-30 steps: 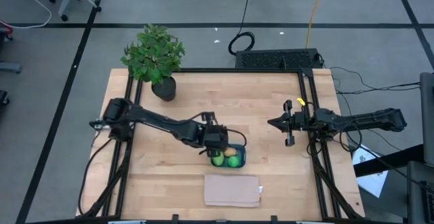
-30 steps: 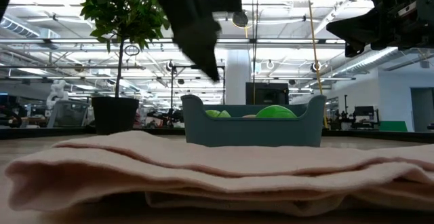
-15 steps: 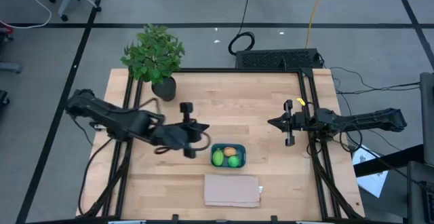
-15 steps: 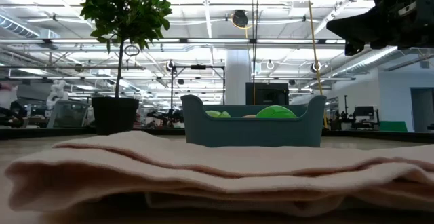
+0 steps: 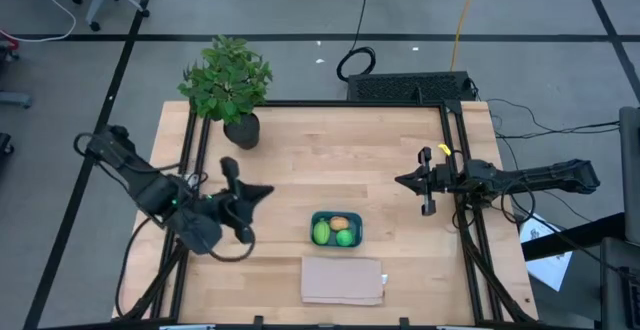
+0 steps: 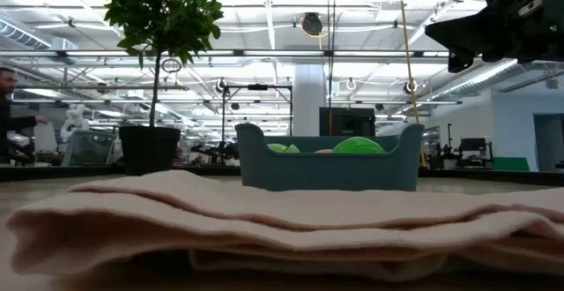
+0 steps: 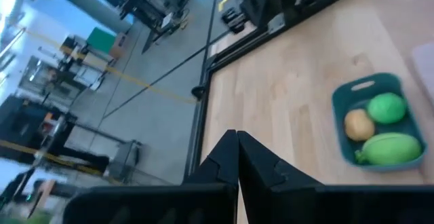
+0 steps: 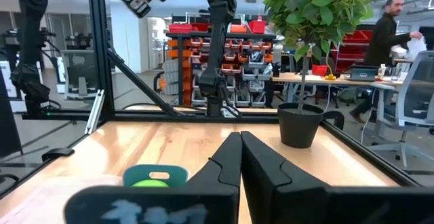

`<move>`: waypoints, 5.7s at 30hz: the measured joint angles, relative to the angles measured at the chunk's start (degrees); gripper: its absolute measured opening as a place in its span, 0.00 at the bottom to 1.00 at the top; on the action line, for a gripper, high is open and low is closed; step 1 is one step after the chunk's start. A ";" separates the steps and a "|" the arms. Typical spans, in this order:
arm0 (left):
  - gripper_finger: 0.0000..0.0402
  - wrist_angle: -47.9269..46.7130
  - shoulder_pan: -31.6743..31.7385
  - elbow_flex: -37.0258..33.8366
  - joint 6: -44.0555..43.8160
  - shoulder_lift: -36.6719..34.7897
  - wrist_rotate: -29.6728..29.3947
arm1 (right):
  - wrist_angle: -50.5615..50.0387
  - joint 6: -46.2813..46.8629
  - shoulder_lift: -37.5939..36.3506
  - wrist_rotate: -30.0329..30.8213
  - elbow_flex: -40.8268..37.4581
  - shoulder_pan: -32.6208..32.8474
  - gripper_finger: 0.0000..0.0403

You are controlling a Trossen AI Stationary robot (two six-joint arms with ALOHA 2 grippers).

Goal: Pick and placing Produce into tupperware
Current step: Return to Home Position

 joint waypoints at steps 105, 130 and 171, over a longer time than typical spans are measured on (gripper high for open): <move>0.00 41.25 6.63 -41.02 41.07 -76.29 -10.49 | -0.19 6.38 0.34 -4.49 -0.96 -0.20 0.00; 0.00 39.07 19.25 -56.84 24.71 -76.35 16.61 | -1.48 7.71 0.34 -4.53 -0.96 -0.11 0.00; 0.01 39.39 24.88 -79.37 1.56 -76.24 33.40 | -1.18 7.56 0.68 -4.51 -1.18 -0.17 0.00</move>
